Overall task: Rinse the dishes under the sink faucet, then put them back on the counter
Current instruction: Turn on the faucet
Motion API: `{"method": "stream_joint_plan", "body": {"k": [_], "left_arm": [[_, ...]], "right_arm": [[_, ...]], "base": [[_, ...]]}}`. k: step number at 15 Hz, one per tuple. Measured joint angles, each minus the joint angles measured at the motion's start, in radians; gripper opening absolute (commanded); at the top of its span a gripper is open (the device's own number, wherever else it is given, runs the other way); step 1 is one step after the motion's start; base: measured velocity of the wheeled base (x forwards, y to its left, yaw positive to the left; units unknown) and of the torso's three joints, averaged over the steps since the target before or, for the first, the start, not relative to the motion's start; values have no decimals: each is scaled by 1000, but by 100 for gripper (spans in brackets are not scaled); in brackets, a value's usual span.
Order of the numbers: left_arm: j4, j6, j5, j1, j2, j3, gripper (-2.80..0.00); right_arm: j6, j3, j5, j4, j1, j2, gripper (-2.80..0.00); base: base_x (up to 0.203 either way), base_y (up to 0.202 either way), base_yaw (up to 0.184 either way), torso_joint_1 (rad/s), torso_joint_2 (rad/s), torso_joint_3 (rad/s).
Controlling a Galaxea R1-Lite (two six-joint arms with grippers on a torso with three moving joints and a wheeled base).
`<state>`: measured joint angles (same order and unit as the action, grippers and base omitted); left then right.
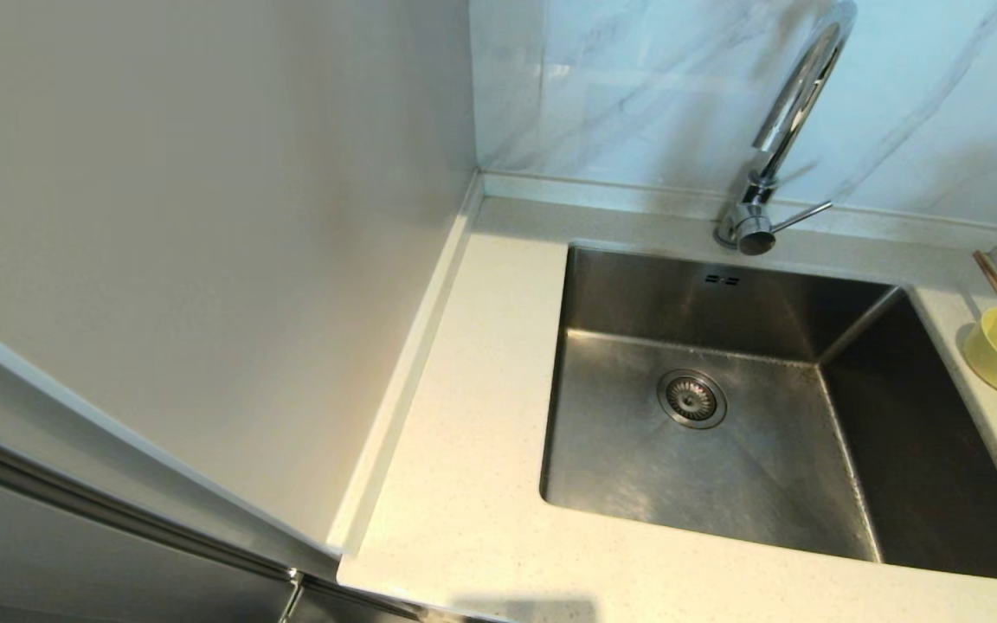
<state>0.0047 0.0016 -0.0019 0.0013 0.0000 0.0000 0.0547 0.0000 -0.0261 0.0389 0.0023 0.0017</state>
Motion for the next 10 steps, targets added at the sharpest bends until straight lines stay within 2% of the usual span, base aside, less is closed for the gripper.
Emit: {"method": "stream_joint_plan", "body": {"k": [10], "left_arm": [[0,3,0,0,0,0,-280]], "right_arm": [[-11,0,-3,-2,0,0,-280]], "base": [[0,0,0,0,0,0]]}}
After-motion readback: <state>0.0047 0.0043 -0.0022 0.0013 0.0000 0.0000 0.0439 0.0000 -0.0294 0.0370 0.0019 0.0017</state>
